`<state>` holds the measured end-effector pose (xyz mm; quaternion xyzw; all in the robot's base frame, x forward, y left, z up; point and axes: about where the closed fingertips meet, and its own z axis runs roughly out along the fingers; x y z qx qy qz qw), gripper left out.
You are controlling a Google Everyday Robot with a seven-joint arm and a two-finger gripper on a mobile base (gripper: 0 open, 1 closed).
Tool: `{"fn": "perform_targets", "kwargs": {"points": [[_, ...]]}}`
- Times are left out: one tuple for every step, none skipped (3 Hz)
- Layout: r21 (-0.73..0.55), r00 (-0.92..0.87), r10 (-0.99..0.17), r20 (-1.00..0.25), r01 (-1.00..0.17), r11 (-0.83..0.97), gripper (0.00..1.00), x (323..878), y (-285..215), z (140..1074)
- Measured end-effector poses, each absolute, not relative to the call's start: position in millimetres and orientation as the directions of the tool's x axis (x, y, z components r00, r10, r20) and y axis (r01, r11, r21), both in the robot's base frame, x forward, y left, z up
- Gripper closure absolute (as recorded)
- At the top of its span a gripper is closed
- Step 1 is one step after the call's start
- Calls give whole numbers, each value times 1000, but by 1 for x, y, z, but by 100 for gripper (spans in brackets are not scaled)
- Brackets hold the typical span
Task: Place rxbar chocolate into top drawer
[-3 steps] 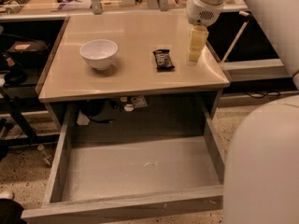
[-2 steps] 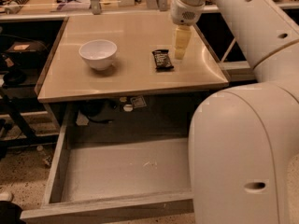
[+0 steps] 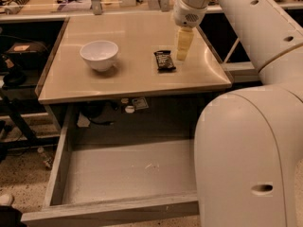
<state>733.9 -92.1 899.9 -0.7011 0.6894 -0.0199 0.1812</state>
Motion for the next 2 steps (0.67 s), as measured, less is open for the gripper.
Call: {"fn": "perform_targets", "kwargs": {"points": [[-266, 38, -970, -241, -964, 28, 0, 742, -87, 885], [-247, 35, -970, -242, -969, 26, 0, 750, -85, 870]]}}
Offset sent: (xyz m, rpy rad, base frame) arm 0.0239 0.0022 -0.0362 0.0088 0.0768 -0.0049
